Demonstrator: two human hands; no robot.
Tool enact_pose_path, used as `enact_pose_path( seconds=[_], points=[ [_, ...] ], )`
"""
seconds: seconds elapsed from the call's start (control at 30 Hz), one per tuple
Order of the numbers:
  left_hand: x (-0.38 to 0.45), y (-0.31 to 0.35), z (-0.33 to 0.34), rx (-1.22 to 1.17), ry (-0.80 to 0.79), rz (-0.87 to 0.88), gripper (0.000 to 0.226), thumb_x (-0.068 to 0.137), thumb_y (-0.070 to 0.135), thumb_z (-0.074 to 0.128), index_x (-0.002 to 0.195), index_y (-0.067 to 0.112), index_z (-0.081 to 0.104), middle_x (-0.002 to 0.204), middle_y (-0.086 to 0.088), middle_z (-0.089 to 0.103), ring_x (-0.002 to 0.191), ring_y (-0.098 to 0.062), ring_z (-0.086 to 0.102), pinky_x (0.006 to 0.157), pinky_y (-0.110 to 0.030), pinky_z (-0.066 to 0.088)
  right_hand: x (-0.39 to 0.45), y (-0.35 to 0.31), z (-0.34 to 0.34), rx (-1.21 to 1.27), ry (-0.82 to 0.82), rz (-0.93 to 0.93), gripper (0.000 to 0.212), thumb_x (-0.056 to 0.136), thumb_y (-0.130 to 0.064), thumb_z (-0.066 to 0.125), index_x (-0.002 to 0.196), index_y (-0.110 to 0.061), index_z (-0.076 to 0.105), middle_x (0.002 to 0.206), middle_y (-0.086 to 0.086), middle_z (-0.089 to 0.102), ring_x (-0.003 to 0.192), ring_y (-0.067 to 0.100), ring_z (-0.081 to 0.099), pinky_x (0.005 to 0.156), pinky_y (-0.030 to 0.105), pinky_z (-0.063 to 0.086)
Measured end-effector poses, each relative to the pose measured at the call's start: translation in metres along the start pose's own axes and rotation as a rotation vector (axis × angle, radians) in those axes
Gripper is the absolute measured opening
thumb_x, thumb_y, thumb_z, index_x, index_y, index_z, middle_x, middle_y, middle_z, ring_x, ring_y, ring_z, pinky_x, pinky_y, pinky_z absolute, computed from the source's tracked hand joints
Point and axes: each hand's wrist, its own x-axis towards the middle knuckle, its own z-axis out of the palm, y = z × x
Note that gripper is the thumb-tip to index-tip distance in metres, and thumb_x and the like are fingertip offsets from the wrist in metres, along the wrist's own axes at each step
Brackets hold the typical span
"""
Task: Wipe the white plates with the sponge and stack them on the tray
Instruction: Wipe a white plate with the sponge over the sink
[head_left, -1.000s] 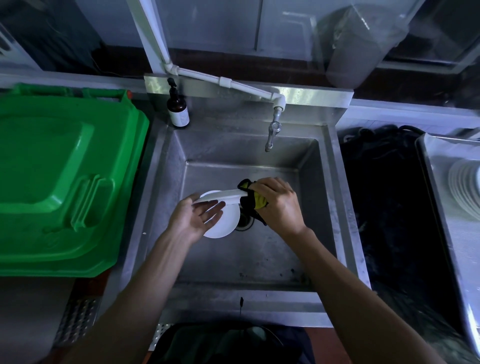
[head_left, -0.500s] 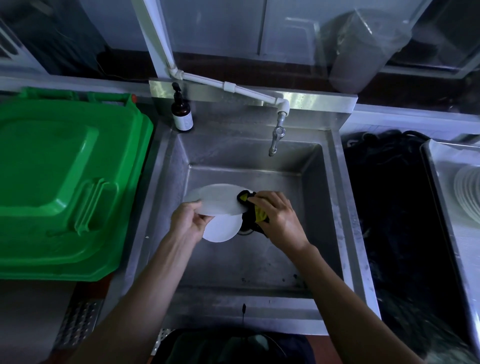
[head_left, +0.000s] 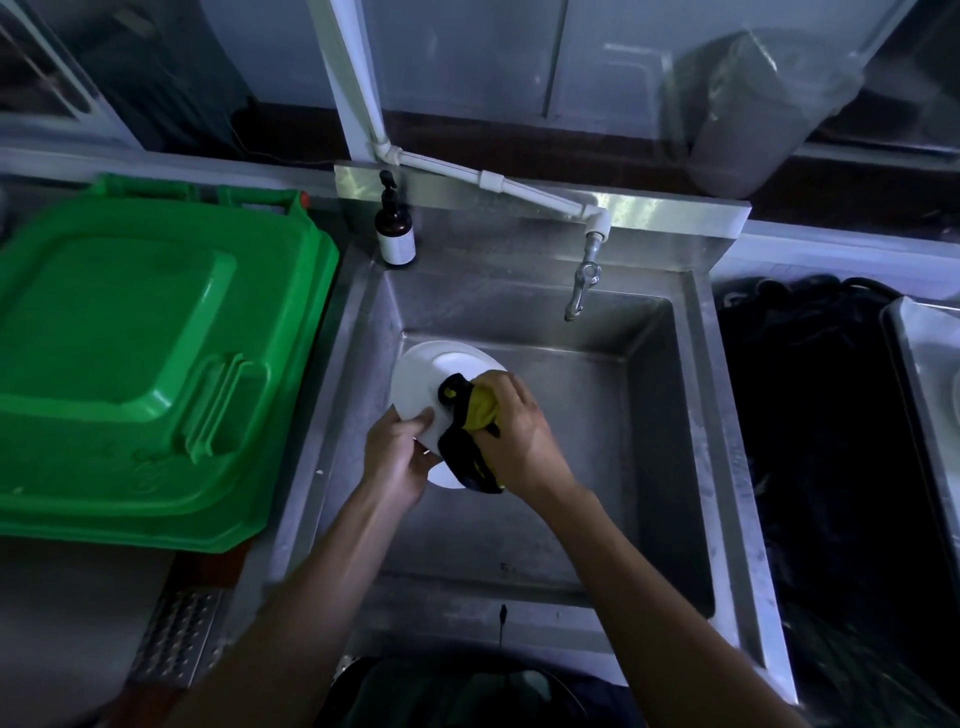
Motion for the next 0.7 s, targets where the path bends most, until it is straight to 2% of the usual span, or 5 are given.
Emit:
enact_pose_path(
  seconds=[0.1, 0.23, 0.33, 0.6, 0.7],
  points=[
    [-0.001, 0.002, -0.001, -0.007, -0.031, 0.003, 0.036, 0.093, -0.002, 0.056, 0.125, 0.008, 0.067, 0.124, -0.024, 0.069, 0.101, -0.037, 0.068, 0.071, -0.039, 0.059, 0.002, 0.008, 0.006, -0.047, 0.061, -0.024, 0.048, 0.079, -0.005, 0.065, 0.126, -0.013, 0.061, 0.134, 0.004, 0.053, 0.124, 0.031, 0.048, 0.098, 0.047, 0.046],
    [-0.002, 0.0, 0.005, -0.044, -0.055, 0.01, 0.038, 0.094, -0.002, 0.054, 0.13, 0.004, 0.064, 0.128, -0.026, 0.066, 0.11, -0.041, 0.066, 0.085, -0.045, 0.055, -0.004, 0.01, 0.013, -0.2, 0.118, -0.001, 0.052, 0.089, -0.026, 0.063, 0.141, -0.026, 0.052, 0.15, -0.001, 0.042, 0.13, 0.03, 0.041, 0.096, 0.049, 0.045],
    [-0.001, 0.002, 0.012, -0.08, -0.033, 0.01, 0.036, 0.094, -0.003, 0.055, 0.128, 0.006, 0.066, 0.126, -0.024, 0.068, 0.102, -0.036, 0.069, 0.077, -0.04, 0.059, -0.011, 0.008, 0.021, -0.259, 0.118, -0.035, 0.056, 0.094, -0.035, 0.054, 0.147, -0.025, 0.041, 0.155, 0.001, 0.035, 0.132, 0.033, 0.039, 0.096, 0.049, 0.044],
    [0.002, 0.001, 0.016, -0.126, -0.013, 0.002, 0.038, 0.095, -0.002, 0.056, 0.132, 0.004, 0.063, 0.128, -0.024, 0.067, 0.118, -0.042, 0.064, 0.098, -0.048, 0.054, -0.028, 0.013, 0.028, -0.357, 0.116, -0.141, 0.047, 0.097, -0.02, 0.053, 0.143, -0.015, 0.049, 0.152, 0.009, 0.039, 0.136, 0.035, 0.037, 0.098, 0.052, 0.042],
    [-0.002, 0.003, 0.015, -0.102, -0.038, -0.005, 0.039, 0.095, -0.002, 0.057, 0.133, 0.005, 0.063, 0.127, -0.022, 0.068, 0.118, -0.04, 0.065, 0.088, -0.046, 0.059, -0.035, 0.018, 0.026, -0.314, 0.141, -0.115, 0.047, 0.097, -0.017, 0.05, 0.143, -0.015, 0.049, 0.153, 0.009, 0.038, 0.137, 0.035, 0.036, 0.103, 0.051, 0.039]
  ],
)
